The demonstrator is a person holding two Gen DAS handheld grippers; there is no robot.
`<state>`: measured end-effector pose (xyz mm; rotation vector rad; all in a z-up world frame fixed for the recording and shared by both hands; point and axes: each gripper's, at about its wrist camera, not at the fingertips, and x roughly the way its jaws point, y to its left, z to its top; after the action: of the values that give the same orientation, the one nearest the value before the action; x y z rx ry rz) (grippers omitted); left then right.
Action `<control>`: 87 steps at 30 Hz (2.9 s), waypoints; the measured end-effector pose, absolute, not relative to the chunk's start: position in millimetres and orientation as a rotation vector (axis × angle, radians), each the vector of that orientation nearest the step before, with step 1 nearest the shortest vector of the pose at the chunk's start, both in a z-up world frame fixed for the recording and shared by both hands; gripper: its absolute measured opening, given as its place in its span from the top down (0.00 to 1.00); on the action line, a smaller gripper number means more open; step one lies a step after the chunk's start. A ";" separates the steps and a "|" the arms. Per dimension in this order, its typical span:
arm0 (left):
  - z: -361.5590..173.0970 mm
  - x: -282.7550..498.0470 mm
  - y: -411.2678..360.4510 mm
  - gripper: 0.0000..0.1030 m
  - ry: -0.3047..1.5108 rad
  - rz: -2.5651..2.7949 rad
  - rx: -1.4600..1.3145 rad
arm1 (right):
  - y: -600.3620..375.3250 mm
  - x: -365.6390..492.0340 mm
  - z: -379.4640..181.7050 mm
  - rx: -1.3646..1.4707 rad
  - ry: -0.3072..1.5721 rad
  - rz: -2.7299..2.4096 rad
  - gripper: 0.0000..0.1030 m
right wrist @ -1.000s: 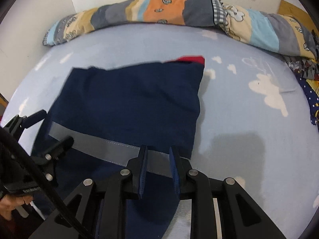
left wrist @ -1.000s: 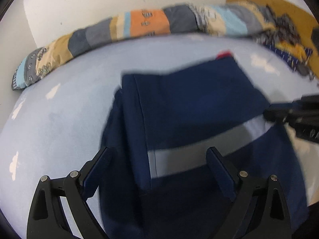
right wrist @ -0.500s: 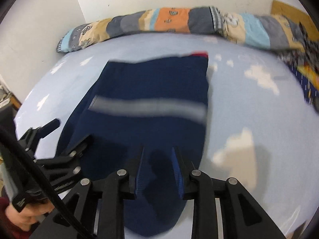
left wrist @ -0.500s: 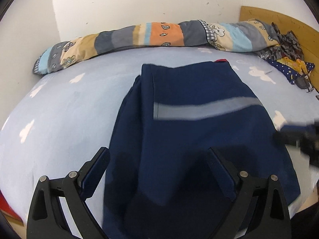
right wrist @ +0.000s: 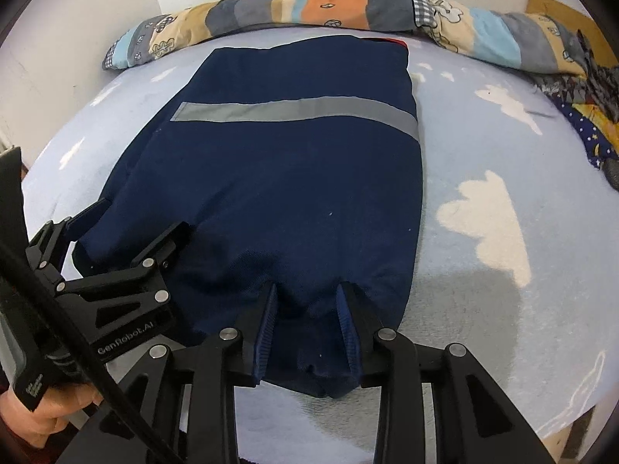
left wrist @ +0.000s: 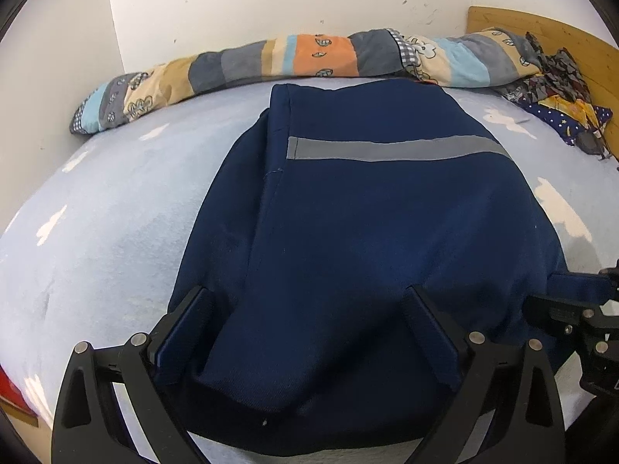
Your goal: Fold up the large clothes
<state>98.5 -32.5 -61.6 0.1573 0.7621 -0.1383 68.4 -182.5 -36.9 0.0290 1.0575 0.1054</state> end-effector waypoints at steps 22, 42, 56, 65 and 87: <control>-63.1 92.7 -31.0 0.03 0.712 -0.129 0.137 | -181.3 57.4 -37.0 0.038 0.998 0.071 0.64; -47.4 87.2 -15.7 0.00 0.712 -0.133 0.058 | -175.2 45.6 -17.7 0.042 0.924 0.084 0.20; 52.4 30.0 6.6 0.00 0.568 -0.104 0.050 | -192.2 -2.6 52.1 0.038 0.647 -0.051 0.08; 39.4 49.8 4.8 0.00 0.616 0.018 0.073 | -181.9 5.7 40.9 0.049 0.695 -0.022 0.07; -45.4 94.0 -8.3 0.00 0.974 0.008 0.192 | -191.4 42.2 -39.0 0.141 1.087 -0.009 0.07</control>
<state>94.0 -8.3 -45.4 0.1919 0.9742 0.0084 42.2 -191.4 -39.0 0.1409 1.0874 -0.0089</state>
